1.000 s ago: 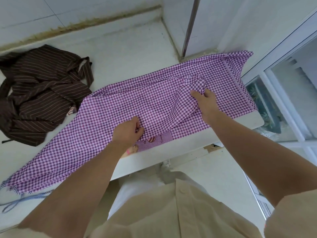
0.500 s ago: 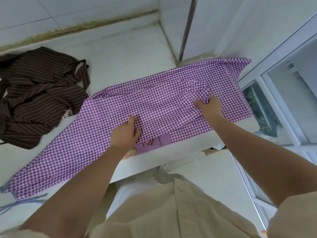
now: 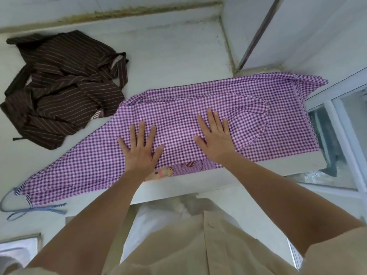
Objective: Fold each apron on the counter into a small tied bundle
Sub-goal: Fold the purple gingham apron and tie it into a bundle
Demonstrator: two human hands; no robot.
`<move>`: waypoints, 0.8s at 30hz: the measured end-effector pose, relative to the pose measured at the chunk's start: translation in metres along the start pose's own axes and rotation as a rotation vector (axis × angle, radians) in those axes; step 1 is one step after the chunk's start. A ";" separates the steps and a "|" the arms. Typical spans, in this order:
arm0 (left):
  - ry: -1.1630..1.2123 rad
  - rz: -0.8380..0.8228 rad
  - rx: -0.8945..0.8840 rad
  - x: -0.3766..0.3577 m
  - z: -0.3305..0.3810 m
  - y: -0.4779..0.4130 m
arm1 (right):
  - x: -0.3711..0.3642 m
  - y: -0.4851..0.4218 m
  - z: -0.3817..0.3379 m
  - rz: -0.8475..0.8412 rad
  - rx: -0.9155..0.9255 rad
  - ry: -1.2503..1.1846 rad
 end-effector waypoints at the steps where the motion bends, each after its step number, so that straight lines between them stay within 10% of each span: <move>1: -0.008 0.003 -0.013 -0.002 -0.004 0.004 | -0.006 0.002 0.001 0.005 -0.018 0.028; 15: -0.038 0.056 -0.046 0.003 -0.097 0.030 | -0.003 -0.013 -0.098 0.091 -0.079 -0.117; 24: 0.052 0.105 -0.065 0.003 -0.113 0.051 | -0.021 -0.004 -0.183 0.022 0.245 0.025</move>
Point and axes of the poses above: each hand's wrist, its own y-axis away from the middle knuckle, its own x-axis out of the back of the hand, z = x × y, the point moved 3 cm from there along -y, towards the middle knuckle, and after that the axes turned 15 degrees about -x, right-handed, at the moved point
